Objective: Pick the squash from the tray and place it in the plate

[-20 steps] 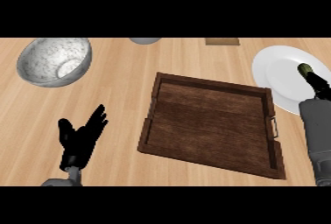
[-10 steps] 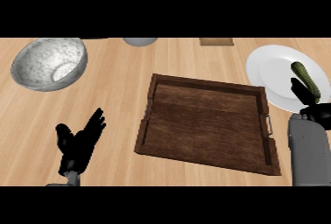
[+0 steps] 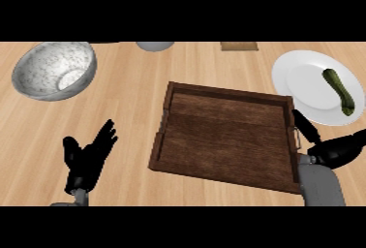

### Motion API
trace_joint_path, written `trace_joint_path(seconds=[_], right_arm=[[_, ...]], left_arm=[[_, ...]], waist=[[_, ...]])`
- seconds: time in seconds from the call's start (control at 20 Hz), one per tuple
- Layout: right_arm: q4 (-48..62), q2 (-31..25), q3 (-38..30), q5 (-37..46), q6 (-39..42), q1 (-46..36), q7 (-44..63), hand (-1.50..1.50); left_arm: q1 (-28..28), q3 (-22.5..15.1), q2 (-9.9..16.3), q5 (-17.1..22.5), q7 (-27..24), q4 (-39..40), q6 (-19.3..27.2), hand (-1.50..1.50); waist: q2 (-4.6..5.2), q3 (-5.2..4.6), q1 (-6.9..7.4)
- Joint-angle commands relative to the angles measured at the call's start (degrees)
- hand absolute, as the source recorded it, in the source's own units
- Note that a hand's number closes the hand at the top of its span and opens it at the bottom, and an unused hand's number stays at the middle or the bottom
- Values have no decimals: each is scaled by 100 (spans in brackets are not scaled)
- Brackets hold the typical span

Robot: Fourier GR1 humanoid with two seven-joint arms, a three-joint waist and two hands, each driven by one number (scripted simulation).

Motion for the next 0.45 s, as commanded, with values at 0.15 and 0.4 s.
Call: trace_joint_path(seconds=[0.15,0.4], right_arm=[[-759,70,1227,494,-563,1117,1046,-150],[-367,67,1493,1212,-977,840,1813,-150]], left_arm=[[-66,141,106,90,543,-397,-58,0],[131,196,67,51,158,-157,-156,0]], waist=[[4,-14,-11],[14,-13,16]])
